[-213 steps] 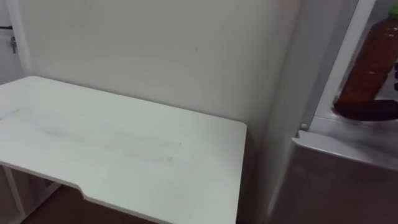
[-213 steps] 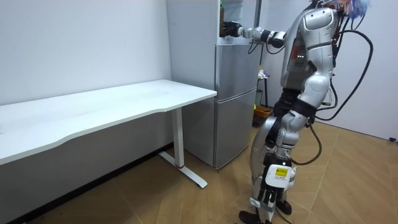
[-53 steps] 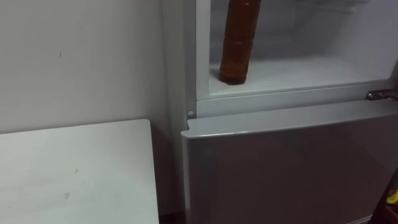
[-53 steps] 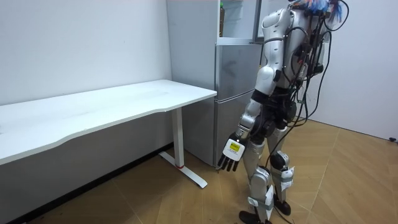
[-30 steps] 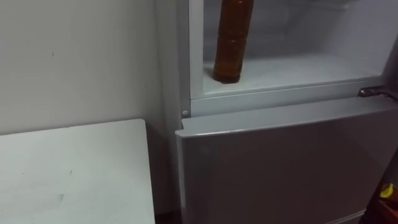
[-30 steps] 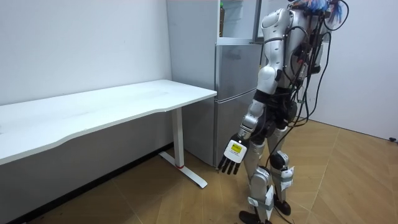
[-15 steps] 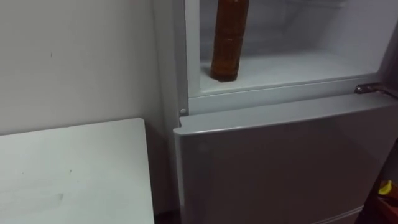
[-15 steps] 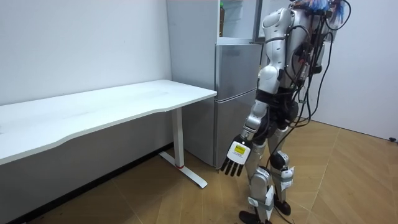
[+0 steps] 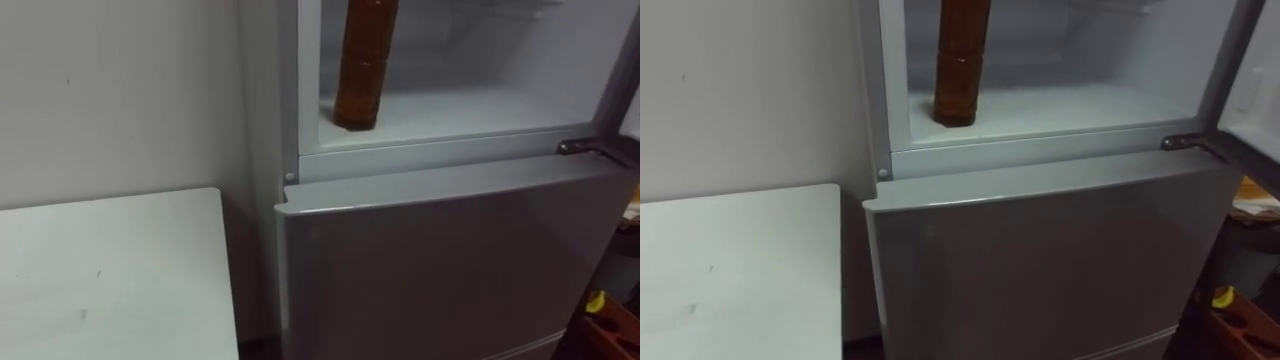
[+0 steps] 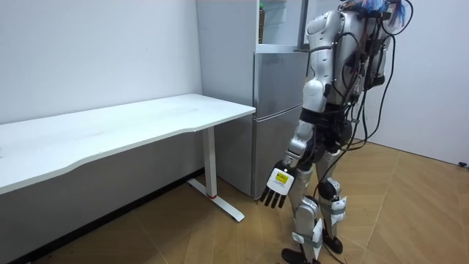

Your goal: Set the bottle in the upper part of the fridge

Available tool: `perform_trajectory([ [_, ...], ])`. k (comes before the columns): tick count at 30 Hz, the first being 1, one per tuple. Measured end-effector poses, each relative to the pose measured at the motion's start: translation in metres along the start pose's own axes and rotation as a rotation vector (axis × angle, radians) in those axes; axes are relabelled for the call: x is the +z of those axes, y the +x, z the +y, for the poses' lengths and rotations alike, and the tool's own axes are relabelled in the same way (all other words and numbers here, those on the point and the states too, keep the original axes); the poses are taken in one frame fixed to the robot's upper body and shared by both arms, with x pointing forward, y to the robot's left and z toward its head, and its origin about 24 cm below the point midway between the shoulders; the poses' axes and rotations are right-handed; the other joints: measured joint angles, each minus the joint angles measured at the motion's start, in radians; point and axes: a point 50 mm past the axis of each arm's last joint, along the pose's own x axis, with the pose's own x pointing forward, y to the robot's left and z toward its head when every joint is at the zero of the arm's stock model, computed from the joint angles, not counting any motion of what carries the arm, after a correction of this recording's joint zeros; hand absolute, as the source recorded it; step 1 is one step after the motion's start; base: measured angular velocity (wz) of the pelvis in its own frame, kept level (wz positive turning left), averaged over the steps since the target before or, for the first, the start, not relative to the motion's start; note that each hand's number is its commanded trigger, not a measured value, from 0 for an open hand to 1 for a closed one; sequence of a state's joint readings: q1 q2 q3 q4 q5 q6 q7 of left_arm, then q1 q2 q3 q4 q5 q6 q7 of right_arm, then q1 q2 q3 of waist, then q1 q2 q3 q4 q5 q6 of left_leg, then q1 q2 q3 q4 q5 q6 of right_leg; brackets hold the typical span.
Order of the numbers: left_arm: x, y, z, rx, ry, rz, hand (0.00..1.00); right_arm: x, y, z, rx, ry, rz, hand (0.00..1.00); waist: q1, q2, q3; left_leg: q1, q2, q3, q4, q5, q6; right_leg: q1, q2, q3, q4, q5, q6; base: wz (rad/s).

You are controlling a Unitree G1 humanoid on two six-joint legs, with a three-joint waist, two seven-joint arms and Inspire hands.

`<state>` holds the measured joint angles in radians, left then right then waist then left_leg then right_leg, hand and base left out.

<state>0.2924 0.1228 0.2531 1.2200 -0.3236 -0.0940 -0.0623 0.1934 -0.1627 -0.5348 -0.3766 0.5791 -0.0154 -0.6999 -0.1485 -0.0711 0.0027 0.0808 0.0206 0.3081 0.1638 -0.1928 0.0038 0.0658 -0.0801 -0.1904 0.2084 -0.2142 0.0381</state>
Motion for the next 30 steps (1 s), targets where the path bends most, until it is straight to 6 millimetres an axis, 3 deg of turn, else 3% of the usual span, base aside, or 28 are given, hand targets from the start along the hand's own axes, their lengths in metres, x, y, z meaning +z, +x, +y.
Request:
perform_trajectory([
  [9,0.007,0.003,-0.009,-0.025,0.039,-0.005,0.00,-0.003,-0.014,0.014,0.088,-0.052,-0.004,0.00,0.017,0.018,-0.0031,-0.001,0.003,0.005,0.000,0.000,0.000,-0.011,0.002,0.003,0.015,0.003,-0.004,-0.02],
  [22,0.009,0.005,-0.016,-0.051,0.076,0.001,0.00,-0.016,-0.035,0.041,0.311,-0.104,0.023,0.00,0.023,0.027,-0.0040,-0.005,0.004,0.005,0.002,0.001,0.001,-0.021,0.001,0.008,0.028,0.005,-0.006,-0.01],
  [24,0.012,0.005,-0.019,-0.065,0.089,-0.012,0.00,-0.016,-0.038,0.045,0.354,-0.101,0.028,0.00,0.047,0.031,-0.0051,-0.008,0.004,0.015,0.003,0.001,0.001,-0.032,0.003,0.021,0.032,0.006,-0.007,-0.15],
  [30,0.014,0.006,-0.022,-0.081,0.102,-0.018,0.00,-0.023,-0.048,0.056,0.480,-0.128,0.040,0.00,0.069,0.033,-0.0057,-0.006,0.006,0.019,0.002,0.001,0.001,-0.031,0.005,0.027,0.030,0.007,-0.007,-0.03],
])
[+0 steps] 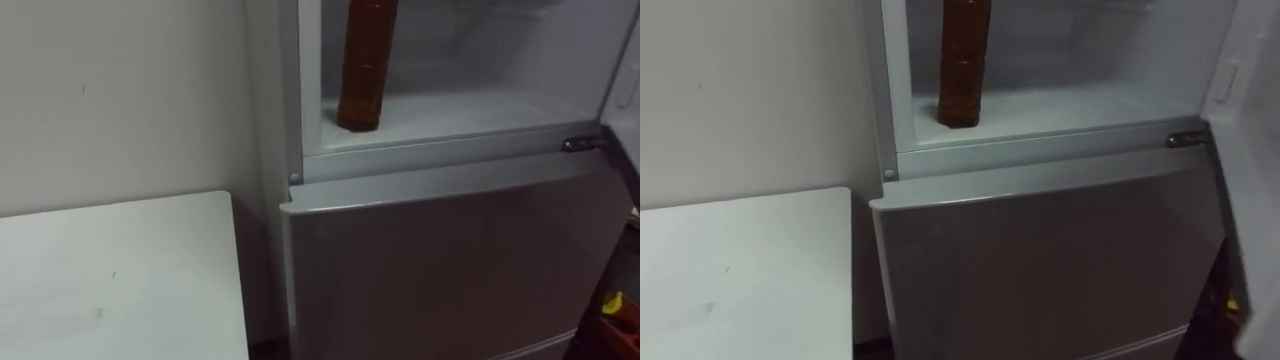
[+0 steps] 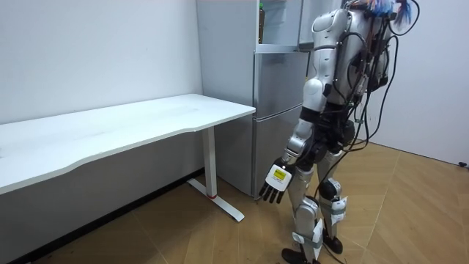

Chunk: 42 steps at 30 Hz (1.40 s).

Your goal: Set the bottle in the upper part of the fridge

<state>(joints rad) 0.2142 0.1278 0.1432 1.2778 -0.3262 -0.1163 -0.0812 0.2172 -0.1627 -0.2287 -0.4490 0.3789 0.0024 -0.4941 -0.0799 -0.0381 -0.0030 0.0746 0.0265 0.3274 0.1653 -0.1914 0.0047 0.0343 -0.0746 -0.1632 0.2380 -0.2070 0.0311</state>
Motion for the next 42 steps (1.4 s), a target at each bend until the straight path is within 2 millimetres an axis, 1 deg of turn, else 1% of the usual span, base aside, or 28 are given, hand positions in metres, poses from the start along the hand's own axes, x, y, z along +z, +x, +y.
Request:
perform_trajectory([
  [5,-0.001,0.000,0.000,-0.012,-0.016,0.004,0.00,-0.001,-0.002,0.008,0.097,-0.041,-0.014,0.00,0.010,0.001,0.0009,-0.003,0.001,-0.001,0.000,0.000,0.000,0.001,0.001,-0.001,-0.001,0.000,0.000,0.00],
  [10,-0.001,0.000,-0.001,-0.015,-0.017,0.004,0.00,0.009,0.000,0.011,0.141,-0.107,-0.078,0.00,0.024,0.001,0.0009,-0.012,0.002,-0.002,0.001,0.000,0.000,0.003,0.001,-0.002,-0.003,0.000,0.000,0.00],
  [13,0.000,0.000,-0.001,-0.016,-0.015,0.002,0.00,0.030,0.000,0.022,0.216,-0.089,-0.187,0.00,0.029,0.000,0.0011,-0.010,0.004,-0.003,0.001,-0.001,-0.001,0.009,0.005,-0.003,-0.019,0.002,-0.001,0.00],
  [14,0.000,0.000,-0.001,-0.015,-0.015,0.001,0.00,0.040,-0.001,0.028,0.252,-0.065,-0.248,0.00,0.030,-0.002,0.0021,-0.010,0.005,-0.003,0.000,-0.001,-0.002,0.016,0.006,-0.005,-0.024,0.003,-0.002,0.06],
  [15,0.001,0.000,0.000,-0.013,-0.014,0.000,0.00,0.049,-0.002,0.032,0.278,-0.042,-0.298,0.00,0.030,-0.005,0.0010,-0.008,0.006,-0.006,0.000,-0.002,-0.004,0.021,0.009,-0.007,-0.037,0.006,-0.001,0.05],
  [16,0.001,0.000,0.000,-0.013,-0.014,0.000,0.00,0.052,-0.002,0.034,0.290,-0.032,-0.319,0.00,0.033,-0.006,0.0011,-0.007,0.006,-0.006,0.000,-0.003,-0.004,0.022,0.009,-0.007,-0.039,0.006,-0.001,0.05],
  [17,0.001,0.000,0.001,-0.010,-0.017,-0.001,0.00,0.057,-0.002,0.037,0.308,-0.016,-0.350,0.00,0.033,-0.009,0.0028,-0.008,0.007,-0.007,0.000,-0.003,-0.005,0.023,0.010,-0.009,-0.041,0.007,-0.002,0.04],
  [18,0.001,0.000,0.002,-0.007,-0.026,-0.001,0.00,0.059,-0.002,0.039,0.322,-0.009,-0.365,0.00,0.033,-0.010,0.0019,-0.009,0.008,-0.010,0.000,-0.003,-0.005,0.029,0.011,-0.012,-0.052,0.011,-0.002,0.05],
  [20,0.002,0.000,0.003,-0.005,-0.027,-0.003,0.00,0.060,-0.002,0.040,0.336,-0.009,-0.368,0.00,0.033,-0.011,0.0016,-0.010,0.008,-0.014,-0.001,-0.003,-0.005,0.036,0.011,-0.016,-0.054,0.012,-0.002,0.05],
  [22,0.002,0.000,0.003,-0.004,-0.027,-0.003,0.00,0.060,-0.002,0.041,0.349,-0.011,-0.367,0.00,0.033,-0.011,0.0030,-0.011,0.008,-0.015,-0.001,-0.003,-0.005,0.035,0.011,-0.018,-0.053,0.013,-0.002,0.02],
  [26,0.003,0.001,0.003,-0.005,-0.027,0.001,0.00,0.059,-0.003,0.042,0.381,-0.017,-0.367,0.00,0.032,-0.007,0.0029,-0.012,0.010,-0.021,-0.002,-0.004,-0.006,0.036,0.012,-0.031,-0.051,0.015,-0.004,0.02],
  [32,0.003,0.001,0.003,-0.007,-0.027,0.003,0.00,0.059,-0.004,0.044,0.413,-0.023,-0.367,0.00,0.032,-0.005,0.0010,-0.012,0.013,-0.023,-0.002,-0.004,-0.007,0.037,0.014,-0.033,-0.050,0.017,-0.007,0.00],
  [36,0.002,0.000,0.003,-0.007,-0.027,0.005,0.00,0.058,-0.005,0.046,0.434,-0.020,-0.362,0.00,0.032,-0.004,-0.0017,-0.012,0.014,-0.023,-0.001,-0.004,-0.007,0.038,0.014,-0.034,-0.050,0.020,-0.007,0.00],
  [42,0.002,0.000,0.003,-0.006,-0.027,0.005,0.00,0.058,-0.005,0.047,0.454,-0.026,-0.363,0.00,0.032,-0.005,-0.0022,-0.012,0.014,-0.023,0.000,-0.004,-0.007,0.040,0.014,-0.034,-0.050,0.022,-0.008,0.00],
])
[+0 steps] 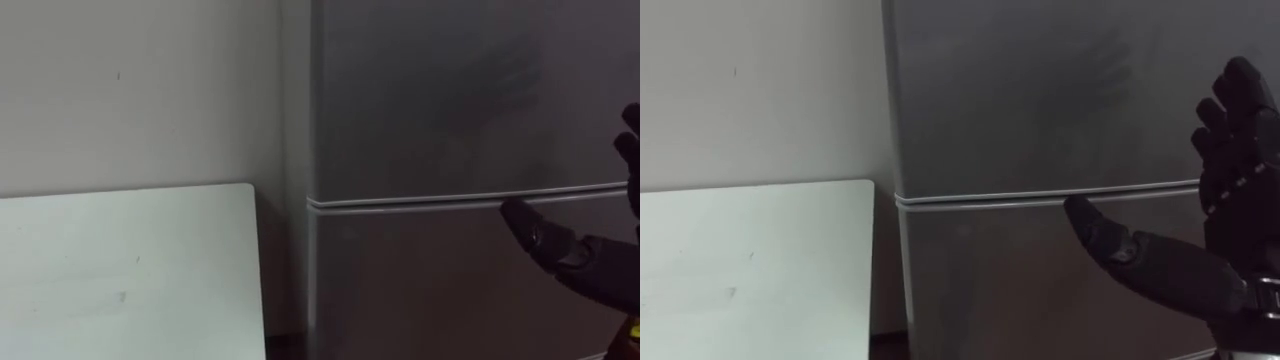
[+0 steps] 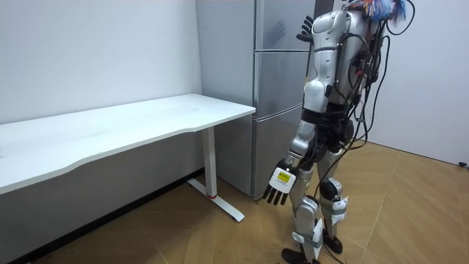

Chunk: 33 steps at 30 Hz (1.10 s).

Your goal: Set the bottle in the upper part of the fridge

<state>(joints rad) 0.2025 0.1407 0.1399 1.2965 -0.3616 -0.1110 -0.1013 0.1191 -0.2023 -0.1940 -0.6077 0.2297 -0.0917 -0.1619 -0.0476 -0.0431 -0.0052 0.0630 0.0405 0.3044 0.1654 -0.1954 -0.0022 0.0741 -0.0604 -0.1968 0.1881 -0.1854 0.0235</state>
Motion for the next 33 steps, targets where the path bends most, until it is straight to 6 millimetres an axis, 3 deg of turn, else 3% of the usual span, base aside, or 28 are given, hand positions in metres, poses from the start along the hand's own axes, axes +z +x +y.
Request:
perform_trajectory([
  [20,0.001,0.000,0.002,0.012,0.014,0.012,0.00,-0.010,-0.003,0.010,0.030,-0.038,0.042,0.00,0.004,-0.007,0.0035,0.003,0.000,-0.024,0.001,0.000,0.000,0.013,0.000,-0.013,-0.002,0.000,0.000,0.02],
  [24,0.001,0.000,0.001,0.007,0.016,0.011,0.00,-0.016,-0.003,0.009,0.022,-0.162,0.056,0.00,0.017,-0.008,0.0032,0.002,0.000,-0.031,0.001,0.001,-0.001,0.015,-0.004,-0.060,-0.002,0.000,0.000,0.04],
  [27,0.004,0.001,0.000,-0.001,0.015,0.000,0.00,-0.021,-0.002,0.007,-0.006,-0.229,0.056,0.00,0.033,-0.008,0.0027,0.002,-0.001,-0.031,0.001,0.001,-0.001,0.017,-0.006,-0.069,-0.002,0.000,0.000,0.03],
  [33,0.004,0.001,0.000,0.015,0.016,0.002,0.00,-0.021,0.001,0.005,-0.077,-0.293,0.032,0.00,0.053,-0.012,0.0048,0.004,-0.001,-0.047,0.001,0.001,-0.002,0.030,-0.009,-0.122,-0.003,0.000,0.000,0.09],
])
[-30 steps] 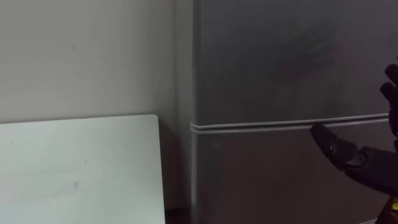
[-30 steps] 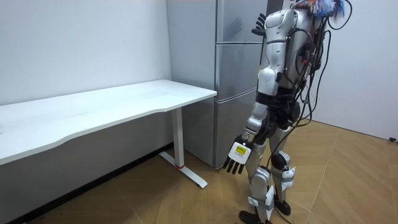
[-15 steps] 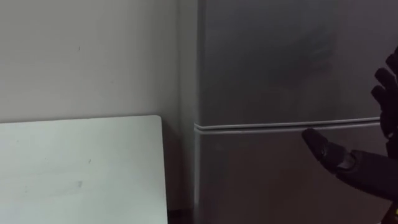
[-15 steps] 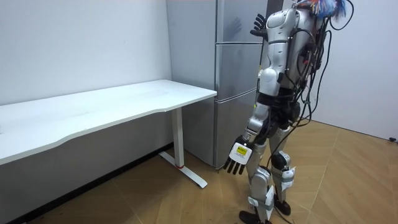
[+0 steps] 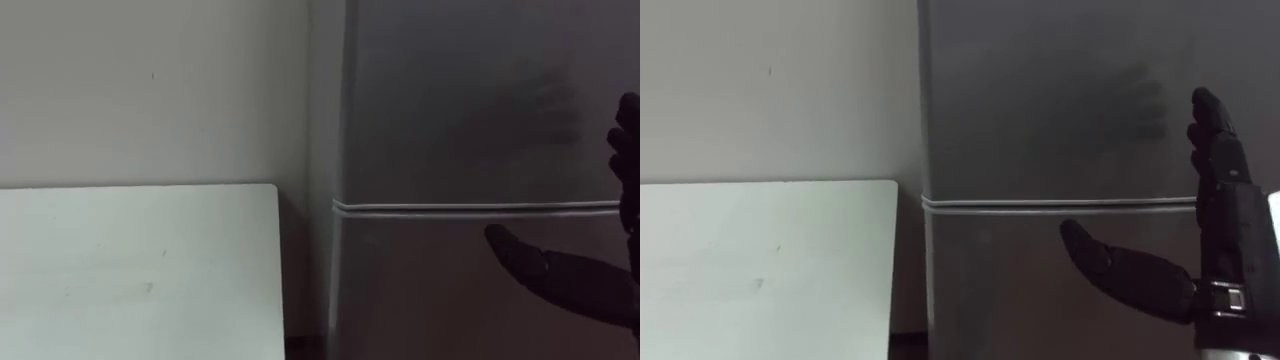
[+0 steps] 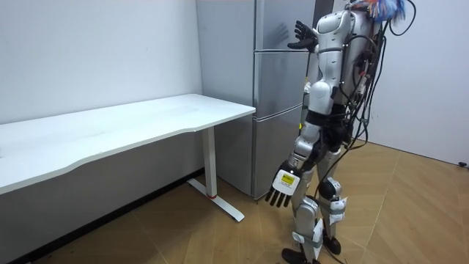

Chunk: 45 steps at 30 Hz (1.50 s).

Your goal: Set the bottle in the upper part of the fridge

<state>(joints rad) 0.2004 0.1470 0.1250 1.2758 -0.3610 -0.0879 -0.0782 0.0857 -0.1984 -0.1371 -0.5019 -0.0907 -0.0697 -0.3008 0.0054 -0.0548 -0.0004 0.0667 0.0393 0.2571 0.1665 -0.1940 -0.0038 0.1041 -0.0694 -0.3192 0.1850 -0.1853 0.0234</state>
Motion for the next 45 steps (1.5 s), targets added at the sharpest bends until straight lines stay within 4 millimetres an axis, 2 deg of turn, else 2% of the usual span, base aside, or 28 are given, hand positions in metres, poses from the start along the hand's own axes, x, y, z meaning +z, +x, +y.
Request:
perform_trajectory([
  [4,0.000,0.000,0.001,0.019,0.002,-0.001,0.00,0.001,0.009,0.000,-0.065,0.004,-0.025,0.00,0.002,-0.003,0.0009,-0.002,0.000,-0.014,0.000,0.001,-0.002,0.004,-0.001,-0.029,0.000,0.000,0.000,0.08],
  [6,0.000,0.000,0.001,0.027,0.002,-0.001,0.00,0.004,0.016,0.001,-0.105,-0.052,-0.068,0.00,0.004,-0.003,0.0013,0.000,0.000,-0.015,0.000,0.002,-0.003,0.007,-0.001,-0.041,0.000,0.000,0.000,0.04],
  [20,0.001,0.000,0.002,0.025,-0.007,-0.004,0.00,0.008,0.026,0.001,-0.152,-0.106,-0.122,0.00,0.027,-0.013,0.0002,-0.003,0.000,-0.021,0.001,0.002,-0.003,0.007,-0.001,-0.046,-0.001,0.000,0.000,0.00],
  [28,0.001,-0.001,0.007,0.021,-0.018,-0.004,0.00,0.010,0.027,-0.004,-0.177,-0.175,-0.153,0.00,0.027,-0.023,-0.0031,-0.006,0.000,-0.033,0.001,0.003,-0.003,0.011,-0.002,-0.068,0.000,0.000,0.000,0.05],
  [35,0.002,-0.001,0.008,0.021,-0.009,0.000,0.00,0.022,0.040,-0.005,-0.216,-0.156,-0.219,0.00,0.027,-0.024,-0.0033,-0.006,-0.001,-0.043,0.001,0.004,-0.004,0.015,-0.002,-0.078,-0.001,0.000,0.000,0.04],
  [38,0.004,0.000,0.009,0.023,0.000,0.006,0.00,0.017,0.040,-0.004,-0.188,-0.168,-0.197,0.00,0.028,-0.028,-0.0056,-0.005,-0.001,-0.043,0.002,0.004,-0.004,0.016,-0.002,-0.076,-0.001,0.000,0.000,0.00],
  [44,0.009,0.001,0.009,0.022,0.022,0.017,0.00,0.005,0.043,-0.002,-0.129,-0.216,-0.134,0.00,0.029,-0.029,-0.0039,-0.005,-0.002,-0.043,0.003,0.004,-0.004,0.017,-0.003,-0.074,0.000,0.000,0.000,0.00],
  [45,0.009,0.001,0.009,0.022,0.022,0.018,0.00,0.005,0.043,-0.003,-0.127,-0.223,-0.134,0.00,0.030,-0.024,-0.0007,-0.006,-0.002,-0.043,0.004,0.004,-0.004,0.017,-0.003,-0.075,0.000,0.000,0.000,0.00],
])
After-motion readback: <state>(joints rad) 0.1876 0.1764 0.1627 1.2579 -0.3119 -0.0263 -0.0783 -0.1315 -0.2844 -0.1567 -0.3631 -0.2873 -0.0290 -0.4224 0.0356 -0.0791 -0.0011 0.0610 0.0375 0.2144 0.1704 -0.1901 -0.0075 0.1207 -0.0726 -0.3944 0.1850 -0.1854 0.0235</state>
